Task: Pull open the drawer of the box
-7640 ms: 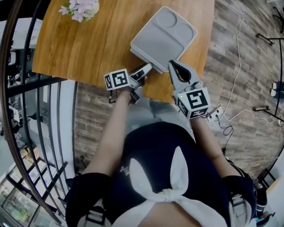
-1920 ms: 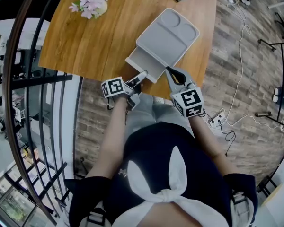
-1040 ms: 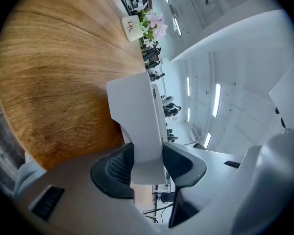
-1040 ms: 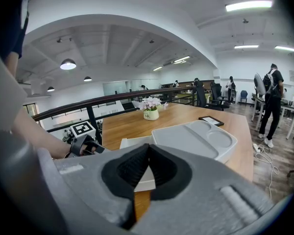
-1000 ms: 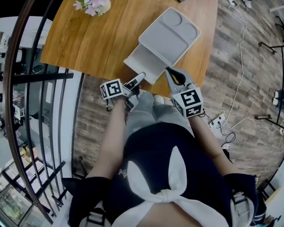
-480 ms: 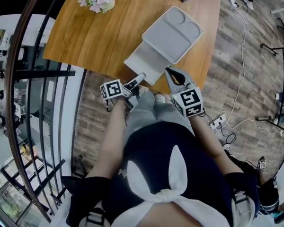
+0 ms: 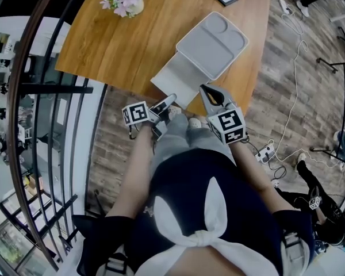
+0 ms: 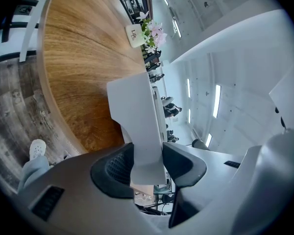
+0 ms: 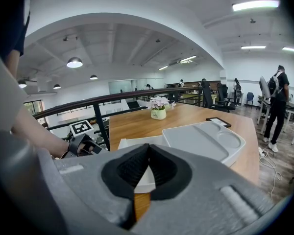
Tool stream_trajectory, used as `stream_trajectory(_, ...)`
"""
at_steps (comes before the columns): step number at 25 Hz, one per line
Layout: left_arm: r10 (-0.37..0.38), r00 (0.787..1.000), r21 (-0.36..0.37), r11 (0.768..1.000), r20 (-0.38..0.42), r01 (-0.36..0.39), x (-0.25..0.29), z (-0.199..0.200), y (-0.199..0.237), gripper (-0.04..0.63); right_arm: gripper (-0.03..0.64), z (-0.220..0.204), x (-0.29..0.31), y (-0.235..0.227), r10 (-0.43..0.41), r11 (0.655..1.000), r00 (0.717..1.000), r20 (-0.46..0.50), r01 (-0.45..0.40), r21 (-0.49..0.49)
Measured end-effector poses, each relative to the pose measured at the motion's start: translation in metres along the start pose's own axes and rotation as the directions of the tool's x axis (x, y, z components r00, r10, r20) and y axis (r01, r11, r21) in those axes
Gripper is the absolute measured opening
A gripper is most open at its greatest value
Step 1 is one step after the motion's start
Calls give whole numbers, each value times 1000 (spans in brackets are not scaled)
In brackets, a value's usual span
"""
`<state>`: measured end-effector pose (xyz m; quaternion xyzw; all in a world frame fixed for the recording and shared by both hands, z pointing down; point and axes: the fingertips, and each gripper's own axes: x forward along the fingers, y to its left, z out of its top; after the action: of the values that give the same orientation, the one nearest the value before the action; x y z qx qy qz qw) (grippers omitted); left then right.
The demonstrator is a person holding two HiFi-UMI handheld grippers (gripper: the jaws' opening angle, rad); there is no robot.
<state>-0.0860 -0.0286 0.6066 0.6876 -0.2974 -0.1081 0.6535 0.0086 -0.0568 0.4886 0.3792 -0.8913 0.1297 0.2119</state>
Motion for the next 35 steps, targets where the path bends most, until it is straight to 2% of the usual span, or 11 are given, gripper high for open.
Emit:
stream_trajectory(10, 12, 1000, 22, 1000, 11, -13, -1, -1, 1, 201, -2, -3, -1, -2, -1, 1000, 1000, -4, 1, -3)
stream_trajectory(17, 89, 996, 124, 988, 7, -90, -3, 3, 0, 210, -2, -3, 1, -1, 12, 1000, 1000, -3, -12, -6)
stream_trajectory(24, 191, 981, 238, 952, 23, -191, -16, 7, -6, 233, -2, 0, 5, 1, 32, 999, 999, 5, -32, -7)
stream_trajectory(27, 230, 968, 298, 921, 99, -250, -29, 21, -16, 233, -2, 5, 6, 3, 41, 999, 999, 12, -41, -14)
stream_trajectory(31, 266, 945, 393, 861, 192, -322, -40, 38, -35, 232, -2, 7, 7, 4, 49, 999, 999, 17, -48, -24)
stream_trajectory(33, 277, 934, 457, 817, 225, -352, -41, 43, -48, 222, -2, 11, 7, 5, 51, 998, 998, 24, -50, -24)
stream_trajectory(35, 278, 923, 526, 761, 264, -380, -40, 48, -65, 181, -2, 16, 5, 6, 55, 998, 998, 33, -54, -27)
